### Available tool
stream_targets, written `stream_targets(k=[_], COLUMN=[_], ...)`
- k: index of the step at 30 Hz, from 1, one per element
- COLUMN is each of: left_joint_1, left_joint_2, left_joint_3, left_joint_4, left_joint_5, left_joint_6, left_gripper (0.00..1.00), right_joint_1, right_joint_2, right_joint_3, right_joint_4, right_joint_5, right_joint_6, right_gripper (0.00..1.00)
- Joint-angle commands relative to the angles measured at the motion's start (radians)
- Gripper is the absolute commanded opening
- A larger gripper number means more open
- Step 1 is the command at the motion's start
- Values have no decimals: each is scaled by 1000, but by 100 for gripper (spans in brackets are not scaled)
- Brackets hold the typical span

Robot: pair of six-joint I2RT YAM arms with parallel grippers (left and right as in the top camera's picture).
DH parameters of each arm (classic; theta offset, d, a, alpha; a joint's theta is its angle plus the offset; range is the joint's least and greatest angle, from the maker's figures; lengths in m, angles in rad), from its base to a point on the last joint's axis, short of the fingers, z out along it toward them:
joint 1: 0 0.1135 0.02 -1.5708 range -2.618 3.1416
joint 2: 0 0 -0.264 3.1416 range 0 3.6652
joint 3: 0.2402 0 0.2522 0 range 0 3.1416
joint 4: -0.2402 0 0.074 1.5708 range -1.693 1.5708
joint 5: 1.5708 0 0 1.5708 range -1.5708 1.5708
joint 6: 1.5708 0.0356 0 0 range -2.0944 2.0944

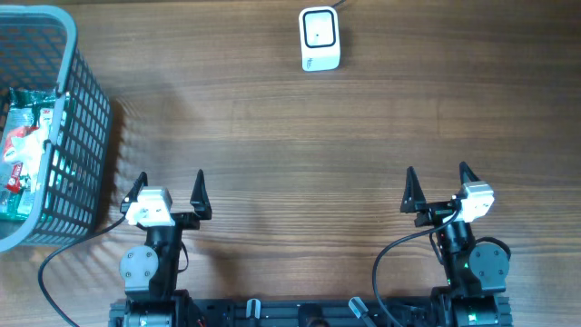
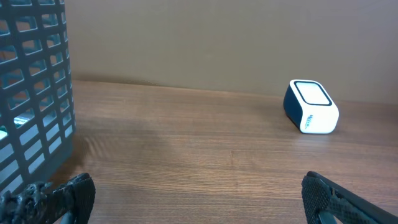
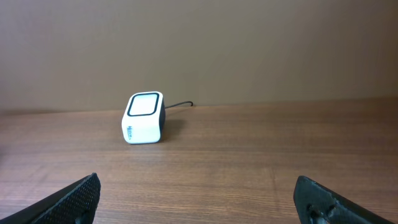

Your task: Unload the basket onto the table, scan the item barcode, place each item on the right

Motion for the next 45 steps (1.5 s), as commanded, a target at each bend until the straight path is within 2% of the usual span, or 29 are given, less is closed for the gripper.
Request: stream_targets(k=[1, 37, 40, 45], left_joint_1=[3, 3, 3, 3], left_joint_2=[-6, -6, -6, -5], left_joint_3=[-1, -1, -1, 14], left_joint_4=[-8, -6, 56, 289], left_joint_5=[26, 27, 27, 27], left_joint_6=[16, 19, 20, -13], left_gripper=[100, 100, 100, 100], right_joint_1=[-7, -7, -7, -7], right_joint_2=[0, 0, 0, 0], right_joint_3=[-1, -1, -1, -1], right_joint_4=[2, 2, 2, 2], right_joint_5=[20, 19, 20, 19], right_joint_6=[8, 8, 8, 8], right_gripper=[100, 100, 100, 100])
